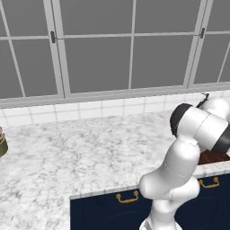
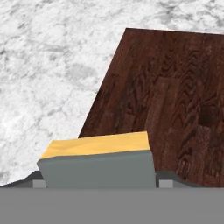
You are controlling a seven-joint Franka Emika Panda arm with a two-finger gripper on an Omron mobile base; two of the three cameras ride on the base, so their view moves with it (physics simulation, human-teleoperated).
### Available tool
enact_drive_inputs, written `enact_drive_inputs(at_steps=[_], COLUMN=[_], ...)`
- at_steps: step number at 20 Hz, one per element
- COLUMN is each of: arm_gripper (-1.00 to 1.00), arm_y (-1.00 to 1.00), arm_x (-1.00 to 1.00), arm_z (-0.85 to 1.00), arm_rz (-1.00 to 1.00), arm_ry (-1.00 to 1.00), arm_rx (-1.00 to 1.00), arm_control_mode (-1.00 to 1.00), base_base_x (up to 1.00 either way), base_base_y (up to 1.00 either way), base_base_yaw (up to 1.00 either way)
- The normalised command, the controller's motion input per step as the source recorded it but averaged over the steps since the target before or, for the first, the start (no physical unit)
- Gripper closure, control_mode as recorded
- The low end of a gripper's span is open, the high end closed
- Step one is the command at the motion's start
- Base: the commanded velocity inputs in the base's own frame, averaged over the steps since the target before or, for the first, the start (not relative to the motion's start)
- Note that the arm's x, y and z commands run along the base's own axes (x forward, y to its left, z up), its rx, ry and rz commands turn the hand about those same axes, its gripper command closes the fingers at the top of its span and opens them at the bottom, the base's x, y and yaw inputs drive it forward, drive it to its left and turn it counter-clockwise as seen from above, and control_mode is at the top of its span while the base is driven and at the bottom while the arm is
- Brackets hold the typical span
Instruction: Pick up the sponge from the counter and clean the cutting board by briefly scrubbing or pressing down on the cutting board. Once finished, release the sponge.
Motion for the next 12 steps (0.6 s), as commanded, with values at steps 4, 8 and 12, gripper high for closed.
enact_drive_inputs(at_steps=[4, 8, 12], arm_gripper=[1.0, 1.0, 1.0], arm_y=[-0.01, -0.05, -0.16], arm_x=[-0.53, -0.37, -0.36], arm_z=[-0.11, -0.17, -0.16], arm_rz=[-0.04, -0.05, -0.05], arm_ry=[0.0, 0.0, 0.0], arm_rx=[0.0, 0.0, 0.0], arm_control_mode=[-1.0, -1.0, -1.0], base_base_x=[0.0, 0.0, 0.0], base_base_y=[0.0, 0.0, 0.0], base_base_yaw=[0.0, 0.0, 0.0])
